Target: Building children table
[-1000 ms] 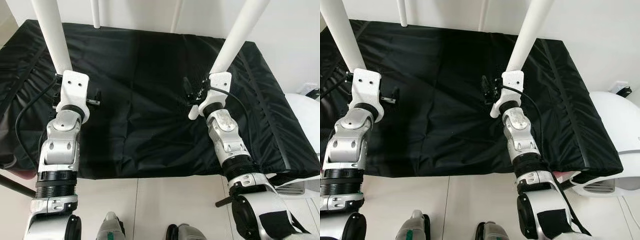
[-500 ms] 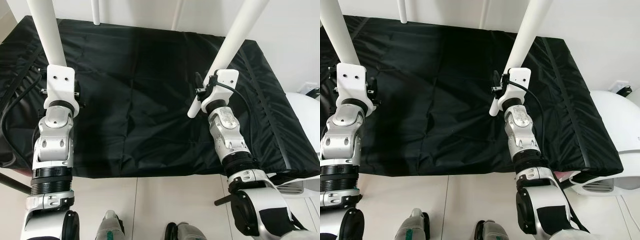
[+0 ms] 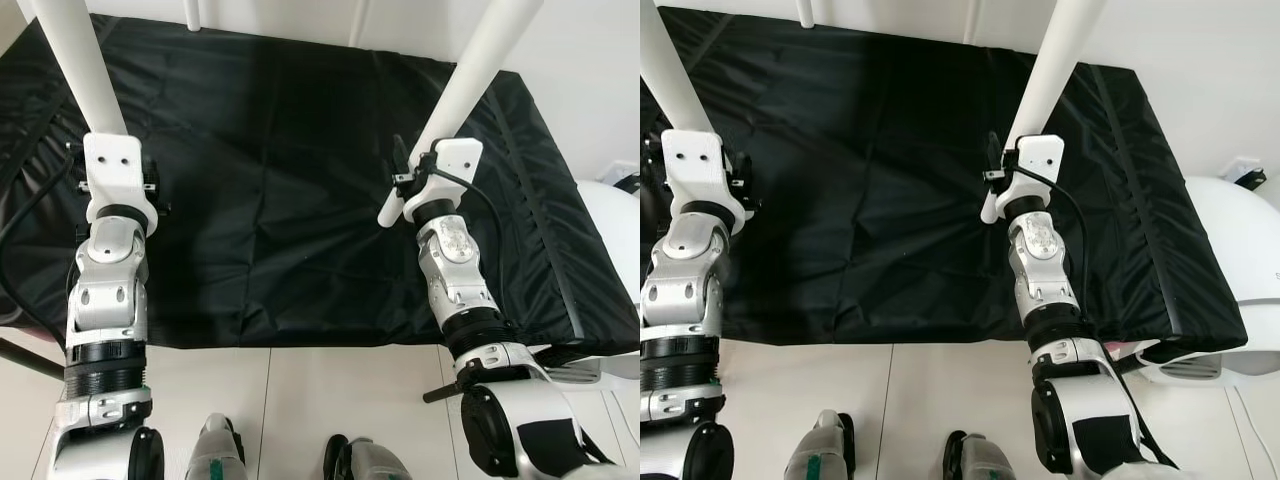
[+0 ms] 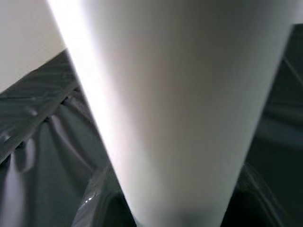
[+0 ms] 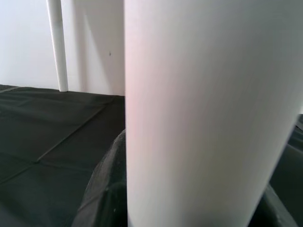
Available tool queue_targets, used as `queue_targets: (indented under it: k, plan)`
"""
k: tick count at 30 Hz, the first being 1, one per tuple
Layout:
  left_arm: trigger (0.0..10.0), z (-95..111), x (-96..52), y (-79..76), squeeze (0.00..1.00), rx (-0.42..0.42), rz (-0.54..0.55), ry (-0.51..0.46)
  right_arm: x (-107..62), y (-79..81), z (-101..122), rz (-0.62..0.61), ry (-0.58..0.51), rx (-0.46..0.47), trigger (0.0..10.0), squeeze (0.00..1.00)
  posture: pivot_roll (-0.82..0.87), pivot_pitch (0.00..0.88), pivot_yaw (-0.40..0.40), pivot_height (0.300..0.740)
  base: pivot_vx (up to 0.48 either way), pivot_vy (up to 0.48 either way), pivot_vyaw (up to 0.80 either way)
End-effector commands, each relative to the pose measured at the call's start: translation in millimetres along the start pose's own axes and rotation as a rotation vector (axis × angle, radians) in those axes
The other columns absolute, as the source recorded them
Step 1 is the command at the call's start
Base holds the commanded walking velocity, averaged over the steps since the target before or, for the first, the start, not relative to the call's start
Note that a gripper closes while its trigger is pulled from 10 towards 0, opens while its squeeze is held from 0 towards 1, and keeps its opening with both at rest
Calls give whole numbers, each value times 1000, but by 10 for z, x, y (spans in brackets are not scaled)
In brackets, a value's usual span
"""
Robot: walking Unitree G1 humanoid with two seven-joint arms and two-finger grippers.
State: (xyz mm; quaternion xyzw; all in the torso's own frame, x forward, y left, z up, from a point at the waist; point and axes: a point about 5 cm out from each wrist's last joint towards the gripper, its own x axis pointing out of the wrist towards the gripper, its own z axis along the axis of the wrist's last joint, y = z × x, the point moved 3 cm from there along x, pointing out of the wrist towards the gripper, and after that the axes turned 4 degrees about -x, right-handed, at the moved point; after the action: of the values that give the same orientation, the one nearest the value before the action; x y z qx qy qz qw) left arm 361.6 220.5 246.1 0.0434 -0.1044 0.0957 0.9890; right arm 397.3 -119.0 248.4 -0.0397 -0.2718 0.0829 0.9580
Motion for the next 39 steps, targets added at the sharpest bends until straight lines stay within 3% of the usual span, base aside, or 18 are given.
queue_targets:
  k: [1,9,14,18,26,33,36,37,38,39]
  plan:
    - [0,906,-89,-82,0,-24,36,-366,111,47,649,43,-327,-98,0,0,111,251,-99,740,0,0,0]
    - [0,1140,-141,-92,0,-44,27,-445,155,2,929,26,-438,-105,0,0,105,255,-102,740,0,0,0]
    - [0,1192,-154,-91,0,-51,25,-462,164,-2,981,27,-455,-105,0,0,105,253,-104,740,0,0,0]
    - [0,1274,-220,-72,0,-50,26,-473,175,10,1186,57,-500,-100,0,0,87,245,-122,740,0,0,0]
    - [0,1144,-388,-5,0,-26,71,-398,48,-28,1287,99,-478,-104,0,0,84,221,-131,740,0,0,0]
    - [0,1010,-553,-142,0,36,-27,-367,-17,-100,1283,88,-448,-91,0,0,95,223,-135,740,0,0,0]
    - [0,911,-585,-274,0,78,-113,-323,-114,-124,1131,79,-361,-67,0,0,107,228,-131,740,0,0,0]
    - [0,877,-596,-313,0,82,-139,-302,-157,-121,1080,81,-329,-63,2353,0,108,229,-128,740,0,0,0]
    - [0,877,-596,-313,0,82,-139,-302,-157,-121,1080,81,-329,-63,2353,0,108,229,-128,740,0,0,0]
    - [0,848,-614,-350,0,87,-163,-287,-201,-118,1037,84,-305,-64,4039,0,108,228,-121,740,0,0,0]
